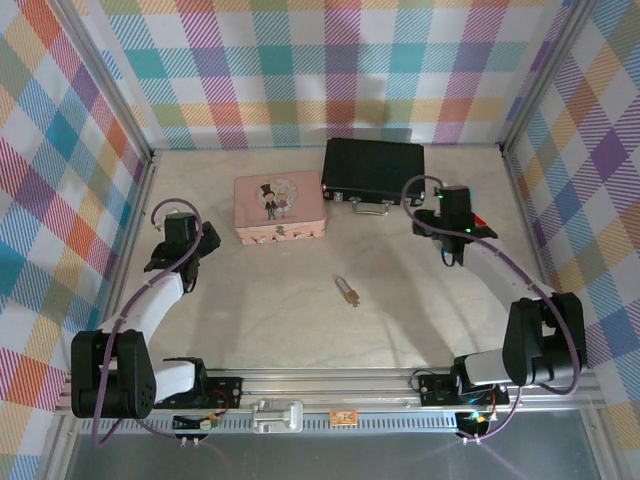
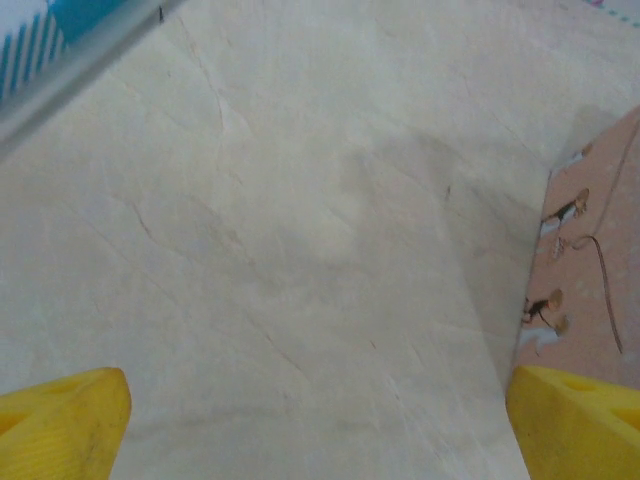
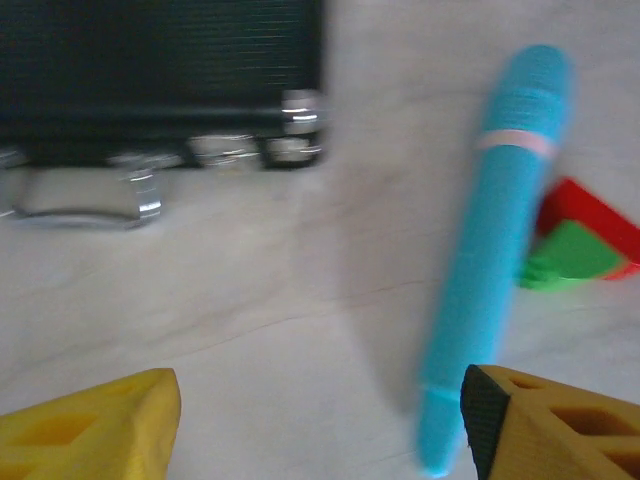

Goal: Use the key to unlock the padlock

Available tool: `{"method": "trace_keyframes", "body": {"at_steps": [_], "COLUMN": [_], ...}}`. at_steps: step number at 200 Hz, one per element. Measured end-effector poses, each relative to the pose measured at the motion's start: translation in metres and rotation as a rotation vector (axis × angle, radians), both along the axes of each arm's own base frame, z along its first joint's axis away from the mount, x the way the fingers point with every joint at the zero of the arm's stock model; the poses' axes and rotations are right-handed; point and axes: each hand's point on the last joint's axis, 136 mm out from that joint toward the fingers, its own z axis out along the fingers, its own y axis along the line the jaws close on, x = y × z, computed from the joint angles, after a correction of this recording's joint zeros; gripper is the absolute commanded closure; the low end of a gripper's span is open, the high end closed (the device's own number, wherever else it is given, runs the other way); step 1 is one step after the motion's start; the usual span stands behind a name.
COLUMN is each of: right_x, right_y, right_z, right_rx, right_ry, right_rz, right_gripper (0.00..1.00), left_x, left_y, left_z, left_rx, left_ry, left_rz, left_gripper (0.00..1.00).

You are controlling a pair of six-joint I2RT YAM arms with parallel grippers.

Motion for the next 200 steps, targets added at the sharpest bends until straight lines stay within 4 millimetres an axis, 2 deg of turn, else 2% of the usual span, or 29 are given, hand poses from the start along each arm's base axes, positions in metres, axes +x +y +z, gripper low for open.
{"method": "trace_keyframes", "body": {"at_steps": [11,26,32,55,69,71,76,107,135,170,184,200], "right_x": [0.0,-0.001,-0.001,0.001,0.002,0.001,0.0,-0.011,-0.007,0.0,0.001,0.001], "right_y": [-0.021,-0.032,-0.033,-0.031,-0.028,-0.028,-0.027,-0.028,-0.032,-0.032,-0.031,-0.03], "right_z": [-0.015,-0.038,-0.045,-0.071,-0.077,-0.077,-0.078,-0.08,-0.07,-0.055,-0.053,-0.053], "right_rx": [-0.018,-0.041,-0.046,-0.054,-0.049,-0.05,-0.049,-0.034,-0.027,-0.023,-0.021,-0.016], "right_ry": [-0.001,0.003,-0.002,-0.022,-0.063,-0.067,-0.087,-0.189,-0.269,-0.334,-0.344,-0.345], "right_rz": [-0.042,-0.051,-0.05,-0.027,-0.008,-0.003,-0.001,0.008,-0.011,-0.012,-0.008,-0.001], "right_gripper": [0.25,0.23,0.21,0.17,0.11,0.08,0.0,0.01,0.01,0.01,0.01,0.01], "left_x": [0.002,0.007,0.009,0.012,0.012,0.012,0.012,0.018,0.021,0.027,0.029,0.032], "left_y": [0.001,0.002,0.001,0.001,0.0,0.0,0.0,-0.009,-0.02,-0.023,-0.028,-0.036], "left_z": [-0.004,-0.012,-0.015,-0.031,-0.043,-0.044,-0.048,-0.051,-0.043,-0.031,-0.034,-0.048], "left_rx": [0.025,0.056,0.065,0.095,0.106,0.108,0.111,0.139,0.168,0.192,0.203,0.211], "left_ry": [-0.014,-0.025,-0.034,-0.071,-0.084,-0.088,-0.09,-0.154,-0.222,-0.279,-0.281,-0.245], "left_rz": [-0.011,-0.033,-0.041,-0.064,-0.077,-0.078,-0.085,-0.133,-0.175,-0.193,-0.214,-0.245], "left_gripper": [0.04,0.03,0.0,0.0,0.0,0.0,0.0,0.0,0.0,0.0,0.0,0.0]}}
